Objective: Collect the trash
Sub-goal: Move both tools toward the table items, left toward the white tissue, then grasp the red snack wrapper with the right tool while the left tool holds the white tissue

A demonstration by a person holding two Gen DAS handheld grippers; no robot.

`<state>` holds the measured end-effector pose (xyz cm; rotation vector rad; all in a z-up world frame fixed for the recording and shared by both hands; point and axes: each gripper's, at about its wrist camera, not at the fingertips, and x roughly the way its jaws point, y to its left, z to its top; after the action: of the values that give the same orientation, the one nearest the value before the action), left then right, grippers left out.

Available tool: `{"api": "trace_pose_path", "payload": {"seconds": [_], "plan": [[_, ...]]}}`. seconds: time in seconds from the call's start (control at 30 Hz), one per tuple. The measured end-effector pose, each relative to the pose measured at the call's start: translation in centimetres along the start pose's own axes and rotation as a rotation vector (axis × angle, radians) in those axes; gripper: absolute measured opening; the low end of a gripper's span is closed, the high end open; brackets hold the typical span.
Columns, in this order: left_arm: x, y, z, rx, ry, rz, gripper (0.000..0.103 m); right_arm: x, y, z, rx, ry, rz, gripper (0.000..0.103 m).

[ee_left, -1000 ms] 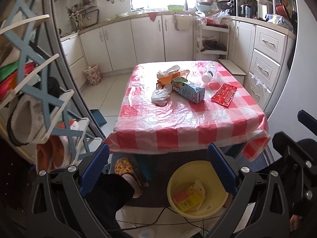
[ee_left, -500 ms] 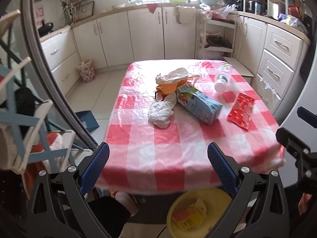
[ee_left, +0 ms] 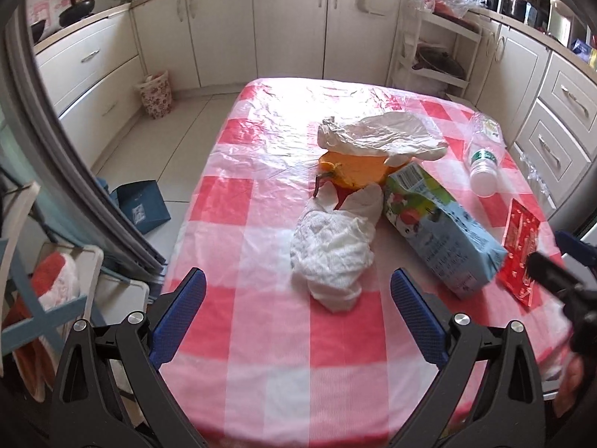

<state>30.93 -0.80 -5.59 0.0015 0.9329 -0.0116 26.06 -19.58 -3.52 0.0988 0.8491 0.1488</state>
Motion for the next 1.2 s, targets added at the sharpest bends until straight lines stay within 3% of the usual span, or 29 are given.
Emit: {"api": "trace_pose_path", "payload": {"seconds": [0.13, 0.33, 0.47, 0.53, 0.6, 0.77, 0.87, 0.93, 0.97, 1.03, 1.2], "plan": [[2.7, -0.7, 0.8, 0.01, 0.036, -0.001, 0.095, 0.3, -2.9, 0.1, 0.035, 0.008, -0.119, 0.096], [5.3, -2.2, 1.5, 0.044, 0.08, 0.001, 0.095, 2.1, -6.5, 0.1, 0.117, 0.066, -0.214, 0.096], [5.8, -2.4, 1.4, 0.036, 0.09, -0.011, 0.065, 3.5, -6.5, -0.4, 0.096, 0.121, -0.233, 0.096], [5.4, -2.5, 1.3, 0.049, 0.088, -0.014, 0.03, 4.1, -6.4, -0.9, 0.079, 0.148, -0.235, 0.096], [4.8, -1.6, 1.1, 0.011, 0.104, -0.065, 0.014, 4.6, -6.4, -1.4, 0.071, 0.163, -0.234, 0.096], [3.5, 1.1, 0.2, -0.103, 0.144, -0.199, 0.01, 4.7, -5.8, -1.6, 0.032, 0.132, -0.224, 0.095], [1.8, 2.2, -0.1, -0.127, 0.116, -0.238, 0.01, 4.4, -4.9, -1.6, -0.006, 0.112, -0.183, 0.072], [1.0, 2.6, -0.1, -0.136, 0.095, -0.254, 0.01, 4.1, -4.1, -1.6, -0.031, 0.108, -0.158, 0.046], [0.6, 2.7, -0.2, -0.136, 0.086, -0.257, 0.01, 4.0, -3.8, -1.6, -0.038, 0.108, -0.146, 0.037], [0.2, 3.1, -0.1, -0.133, 0.075, -0.262, 0.01, 3.9, -3.7, -1.5, -0.025, 0.122, -0.105, 0.004], [-0.7, 3.2, -0.2, -0.124, 0.06, -0.279, 0.01, 3.0, -4.6, -1.2, 0.045, 0.097, -0.051, 0.003]]}}
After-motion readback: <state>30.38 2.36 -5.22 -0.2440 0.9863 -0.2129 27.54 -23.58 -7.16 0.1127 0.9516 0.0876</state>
